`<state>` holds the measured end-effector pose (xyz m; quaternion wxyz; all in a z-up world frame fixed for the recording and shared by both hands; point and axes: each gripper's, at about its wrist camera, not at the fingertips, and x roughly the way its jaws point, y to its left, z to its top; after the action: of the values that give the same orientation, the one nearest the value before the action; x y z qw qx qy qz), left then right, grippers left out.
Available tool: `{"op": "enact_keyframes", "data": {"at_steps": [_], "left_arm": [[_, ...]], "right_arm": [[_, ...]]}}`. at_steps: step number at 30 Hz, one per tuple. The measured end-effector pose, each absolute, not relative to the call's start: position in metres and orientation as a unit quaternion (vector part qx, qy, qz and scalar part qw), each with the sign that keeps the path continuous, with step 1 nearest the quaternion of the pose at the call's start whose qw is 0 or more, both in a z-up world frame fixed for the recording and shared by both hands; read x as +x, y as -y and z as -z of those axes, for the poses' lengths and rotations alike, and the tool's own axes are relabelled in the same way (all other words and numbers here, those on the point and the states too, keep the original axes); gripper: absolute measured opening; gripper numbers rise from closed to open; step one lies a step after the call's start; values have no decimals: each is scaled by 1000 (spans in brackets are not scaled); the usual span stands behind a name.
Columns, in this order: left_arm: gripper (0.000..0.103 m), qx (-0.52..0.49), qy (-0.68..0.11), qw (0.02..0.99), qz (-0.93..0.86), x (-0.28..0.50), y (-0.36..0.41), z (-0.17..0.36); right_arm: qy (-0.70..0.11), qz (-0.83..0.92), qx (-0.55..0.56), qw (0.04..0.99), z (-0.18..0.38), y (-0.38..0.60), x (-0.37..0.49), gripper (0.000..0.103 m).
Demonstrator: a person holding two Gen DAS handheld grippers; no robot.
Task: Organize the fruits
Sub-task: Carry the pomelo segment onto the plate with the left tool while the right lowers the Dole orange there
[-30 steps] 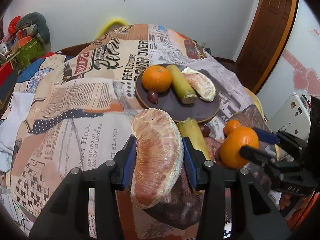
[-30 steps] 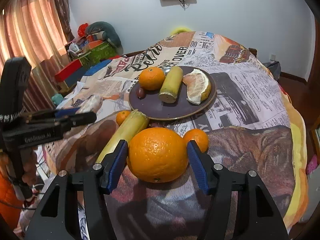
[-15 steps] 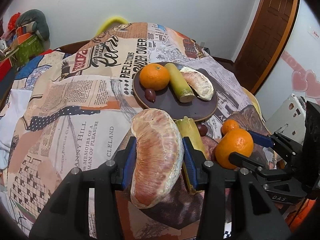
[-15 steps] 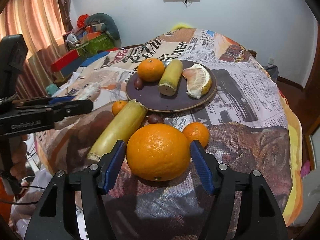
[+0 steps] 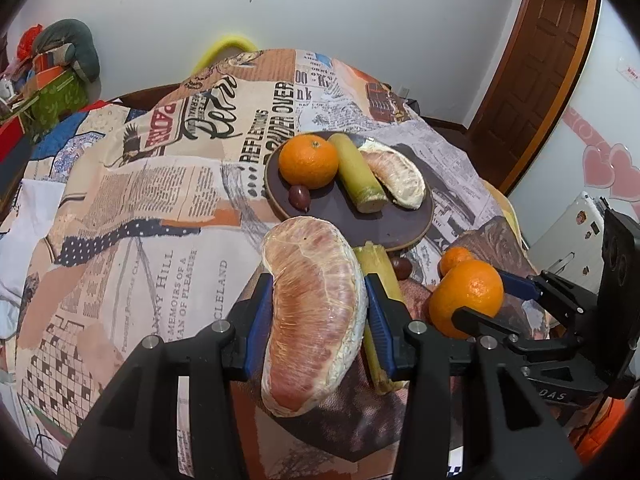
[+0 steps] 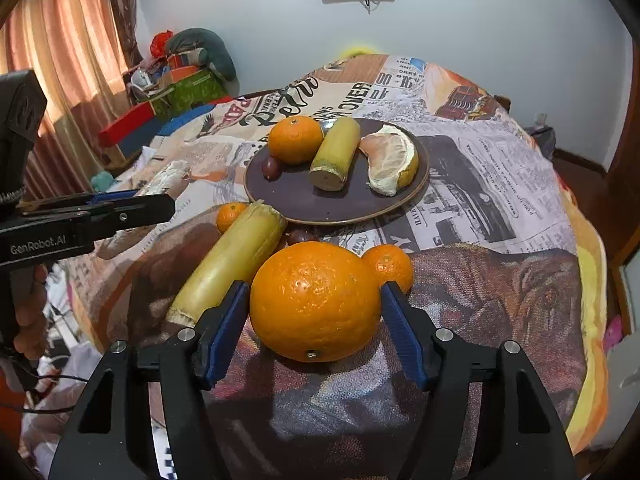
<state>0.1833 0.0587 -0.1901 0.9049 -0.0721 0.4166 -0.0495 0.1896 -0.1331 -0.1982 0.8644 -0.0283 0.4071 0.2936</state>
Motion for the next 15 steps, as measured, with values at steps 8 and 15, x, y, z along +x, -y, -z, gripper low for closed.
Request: {"op": "enact_keyframes", "data": {"at_steps": [8,15], "left_arm": [[45,-72,-396,914,52,201,-58,174],[45,-68,-381,920,59,226,-55,162]], "right_arm": [[-384,-301,-8,873,180,138,195,63],[-352,-290,-2,890,160,142,218,63]]}}
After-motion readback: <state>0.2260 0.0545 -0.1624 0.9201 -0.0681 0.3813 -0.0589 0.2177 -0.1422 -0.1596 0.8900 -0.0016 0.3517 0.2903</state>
